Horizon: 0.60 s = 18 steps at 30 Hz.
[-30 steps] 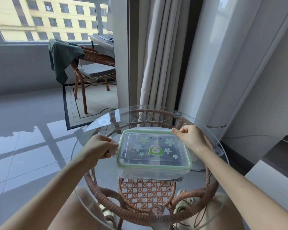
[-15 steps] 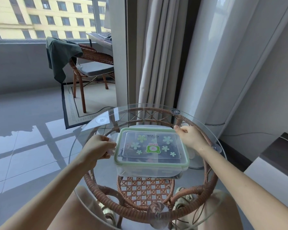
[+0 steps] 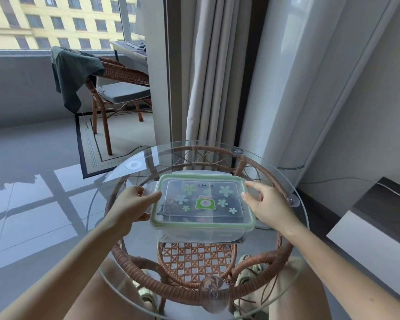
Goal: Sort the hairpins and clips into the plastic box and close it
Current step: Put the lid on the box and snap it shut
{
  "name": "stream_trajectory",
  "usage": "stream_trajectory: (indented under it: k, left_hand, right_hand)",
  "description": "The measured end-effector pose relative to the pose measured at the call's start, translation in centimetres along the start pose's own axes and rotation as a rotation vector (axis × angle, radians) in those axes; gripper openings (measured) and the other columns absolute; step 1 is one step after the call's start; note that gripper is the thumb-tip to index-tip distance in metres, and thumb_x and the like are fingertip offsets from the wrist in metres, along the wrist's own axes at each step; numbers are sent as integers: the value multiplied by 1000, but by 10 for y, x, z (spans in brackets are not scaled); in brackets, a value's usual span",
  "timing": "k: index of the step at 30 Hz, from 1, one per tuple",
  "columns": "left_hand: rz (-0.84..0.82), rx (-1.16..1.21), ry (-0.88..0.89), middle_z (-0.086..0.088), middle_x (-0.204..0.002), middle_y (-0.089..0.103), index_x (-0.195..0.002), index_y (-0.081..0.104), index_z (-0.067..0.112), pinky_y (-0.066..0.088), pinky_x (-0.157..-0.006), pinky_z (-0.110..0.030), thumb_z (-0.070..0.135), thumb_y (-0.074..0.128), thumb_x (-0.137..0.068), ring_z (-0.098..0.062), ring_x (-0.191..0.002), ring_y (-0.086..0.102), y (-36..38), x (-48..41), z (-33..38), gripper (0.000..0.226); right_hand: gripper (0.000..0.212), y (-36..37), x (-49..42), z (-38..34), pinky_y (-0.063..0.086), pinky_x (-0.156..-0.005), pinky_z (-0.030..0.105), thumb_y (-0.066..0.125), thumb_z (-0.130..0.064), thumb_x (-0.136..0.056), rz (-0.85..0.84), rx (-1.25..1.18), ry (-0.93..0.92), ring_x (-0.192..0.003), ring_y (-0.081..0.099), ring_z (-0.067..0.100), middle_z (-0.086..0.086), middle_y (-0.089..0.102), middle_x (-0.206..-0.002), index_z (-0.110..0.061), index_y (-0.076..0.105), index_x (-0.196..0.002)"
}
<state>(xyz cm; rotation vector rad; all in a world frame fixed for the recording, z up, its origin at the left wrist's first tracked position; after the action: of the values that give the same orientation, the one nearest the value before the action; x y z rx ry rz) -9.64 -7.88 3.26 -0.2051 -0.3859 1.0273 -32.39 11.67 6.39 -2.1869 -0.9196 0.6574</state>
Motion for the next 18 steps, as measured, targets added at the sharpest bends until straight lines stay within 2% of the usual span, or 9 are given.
stream_trajectory:
  k: [3, 5, 7, 8, 10, 12, 14, 16, 18]
  left_hand:
    - [-20, 0, 6, -19, -86, 61, -87, 58, -2, 55, -78, -46, 23, 68, -80, -28, -78, 60, 1, -2, 1, 28]
    - [-26, 12, -2, -19, -86, 63, -83, 59, 1, 55, -77, -45, 22, 68, -80, -28, -78, 62, 2, -3, 0, 24]
    - [12, 12, -1, -16, -87, 63, -87, 56, 4, 56, -69, -42, 25, 71, -77, -27, -78, 62, 0, -4, -2, 28]
    - [68, -48, 29, -12, -85, 60, -90, 52, 5, 54, -62, -39, 29, 72, -76, -24, -75, 59, -3, -4, -1, 34]
    - [207, -331, 153, -4, -77, 52, -89, 45, 10, 39, -52, -30, 39, 69, -76, -15, -66, 49, -10, -4, 5, 40]
    - [261, -633, 287, -1, -73, 51, -81, 44, 14, 33, -51, -30, 46, 55, -83, -14, -62, 45, -6, 1, 13, 35]
    - [233, -842, 375, -4, -71, 55, -73, 47, 15, 39, -55, -32, 49, 37, -90, -19, -64, 51, 2, 4, 16, 40]
    - [143, -970, 395, -6, -64, 55, -62, 49, 13, 47, -60, -32, 48, 21, -93, -21, -62, 55, 10, 5, 15, 55]
    - [49, -1028, 401, -5, -56, 50, -54, 48, 12, 46, -60, -29, 45, 14, -95, -20, -58, 54, 15, 3, 14, 62]
  right_hand:
    - [44, 1, 1, 0, 39, -83, 25, 55, -31, -90, 9, 5, -2, -98, 54, 14, 2, 65, -115, -21, 50, -132]
    - [44, 2, 1, 2, 39, -93, 28, 56, -32, -90, 7, -19, 20, -117, 52, 19, 2, 57, -131, -21, 49, -132]
    - [46, 2, 1, 4, 39, -97, 32, 54, -36, -90, -13, -9, 56, -125, 47, 21, 1, 52, -137, -23, 47, -133]
    - [47, 2, 2, 4, 42, -94, 33, 52, -40, -90, -21, 46, 72, -122, 50, 22, 1, 55, -135, -26, 46, -134]
    - [50, 2, 5, 2, 46, -79, 34, 44, -50, -90, -1, 294, 78, -108, 58, 26, 5, 62, -123, -27, 44, -134]
    - [51, -1, 7, -4, 40, -68, 32, 39, -56, -89, 98, 532, 44, -100, 60, 29, 9, 63, -114, -17, 47, -122]
    - [49, -1, 8, -12, 34, -62, 29, 37, -57, -90, 156, 665, -13, -89, 61, 27, 9, 63, -99, -12, 53, -100]
    - [50, 3, 7, -16, 31, -56, 28, 32, -53, -93, 85, 731, -38, -76, 61, 25, 8, 63, -82, -12, 55, -78]
    - [52, 9, 4, -16, 34, -55, 28, 28, -48, -96, -18, 716, -37, -69, 58, 25, 9, 61, -73, -11, 48, -65]
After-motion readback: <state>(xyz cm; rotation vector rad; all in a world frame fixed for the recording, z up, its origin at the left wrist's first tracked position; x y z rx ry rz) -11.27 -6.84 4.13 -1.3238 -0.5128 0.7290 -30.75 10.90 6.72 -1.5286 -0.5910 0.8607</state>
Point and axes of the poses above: each hand's wrist, its own x-axis away from the middle knuckle, its own y-axis out of the palm, z = x × y, the point moved 6 cm from there along -x, towards the middle knuckle
